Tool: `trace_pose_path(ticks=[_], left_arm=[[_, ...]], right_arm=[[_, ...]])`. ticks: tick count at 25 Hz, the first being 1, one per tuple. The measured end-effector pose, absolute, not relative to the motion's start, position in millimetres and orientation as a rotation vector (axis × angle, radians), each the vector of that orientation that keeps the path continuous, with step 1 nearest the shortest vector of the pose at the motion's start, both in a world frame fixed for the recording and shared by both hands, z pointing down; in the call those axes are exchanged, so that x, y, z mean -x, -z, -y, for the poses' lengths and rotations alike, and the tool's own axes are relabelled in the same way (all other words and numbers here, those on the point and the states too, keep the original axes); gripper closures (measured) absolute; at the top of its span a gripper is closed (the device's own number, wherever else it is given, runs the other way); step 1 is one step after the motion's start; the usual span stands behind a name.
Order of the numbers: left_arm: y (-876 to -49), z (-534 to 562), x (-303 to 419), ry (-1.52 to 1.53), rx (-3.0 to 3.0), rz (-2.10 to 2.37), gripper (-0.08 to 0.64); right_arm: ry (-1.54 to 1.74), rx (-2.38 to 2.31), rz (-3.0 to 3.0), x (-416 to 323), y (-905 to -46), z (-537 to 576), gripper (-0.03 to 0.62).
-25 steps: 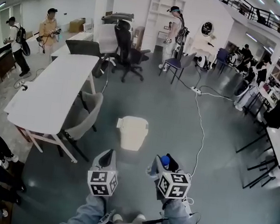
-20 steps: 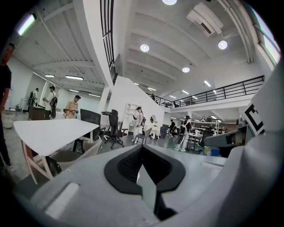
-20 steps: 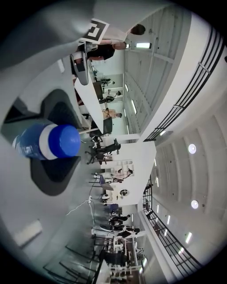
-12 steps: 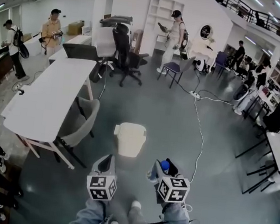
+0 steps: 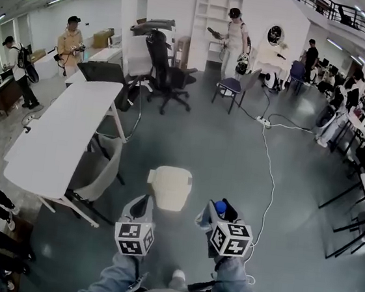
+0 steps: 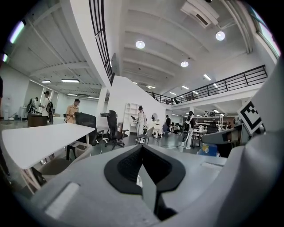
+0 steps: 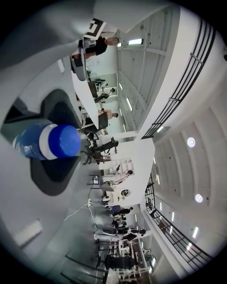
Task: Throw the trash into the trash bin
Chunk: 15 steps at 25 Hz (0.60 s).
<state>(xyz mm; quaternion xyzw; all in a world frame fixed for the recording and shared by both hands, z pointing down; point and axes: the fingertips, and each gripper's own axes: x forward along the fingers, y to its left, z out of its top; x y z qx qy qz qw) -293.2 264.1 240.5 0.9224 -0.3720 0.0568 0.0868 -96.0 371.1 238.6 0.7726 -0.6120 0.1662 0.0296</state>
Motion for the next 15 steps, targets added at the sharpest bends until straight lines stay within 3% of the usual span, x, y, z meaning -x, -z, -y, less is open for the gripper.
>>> trace_pose_path(ticks=[15], left_arm=[[-252.8,-206.5,204.3,-0.273,-2.693,1.227,0.549]], right_arm=[[-0.589,-2.332,1.998,-8.6,-259.9,-306.3,0.394]])
